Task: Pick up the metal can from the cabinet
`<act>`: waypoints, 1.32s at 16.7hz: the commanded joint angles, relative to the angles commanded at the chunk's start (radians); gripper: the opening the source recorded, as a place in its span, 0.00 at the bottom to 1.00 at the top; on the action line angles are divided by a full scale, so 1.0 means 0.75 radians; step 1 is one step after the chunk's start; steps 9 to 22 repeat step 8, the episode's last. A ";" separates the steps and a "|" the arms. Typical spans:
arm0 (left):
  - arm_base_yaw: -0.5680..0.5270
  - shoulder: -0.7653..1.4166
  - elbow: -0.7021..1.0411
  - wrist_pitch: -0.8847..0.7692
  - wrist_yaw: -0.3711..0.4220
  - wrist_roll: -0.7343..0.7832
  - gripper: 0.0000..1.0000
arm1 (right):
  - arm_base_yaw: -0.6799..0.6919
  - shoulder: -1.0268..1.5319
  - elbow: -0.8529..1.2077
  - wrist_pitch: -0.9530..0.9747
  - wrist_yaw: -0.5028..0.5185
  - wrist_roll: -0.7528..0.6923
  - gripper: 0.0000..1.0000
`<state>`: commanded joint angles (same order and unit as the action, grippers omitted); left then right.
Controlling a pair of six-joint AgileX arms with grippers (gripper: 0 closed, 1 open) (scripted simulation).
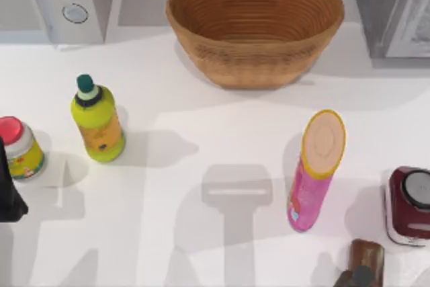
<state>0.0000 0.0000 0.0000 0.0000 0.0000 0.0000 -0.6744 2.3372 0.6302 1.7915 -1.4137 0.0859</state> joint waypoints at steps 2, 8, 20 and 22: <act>0.000 0.000 0.000 0.000 0.000 0.000 1.00 | 0.000 0.000 0.000 0.000 0.000 0.000 0.98; 0.000 0.000 0.000 0.000 0.000 0.000 1.00 | 0.000 0.000 0.000 0.000 0.000 0.000 1.00; 0.000 0.000 0.000 0.000 0.000 0.000 1.00 | 0.000 0.000 0.000 0.000 0.000 0.000 1.00; 0.000 0.000 0.000 0.000 0.000 0.000 1.00 | 0.000 0.000 0.000 0.000 0.000 0.000 1.00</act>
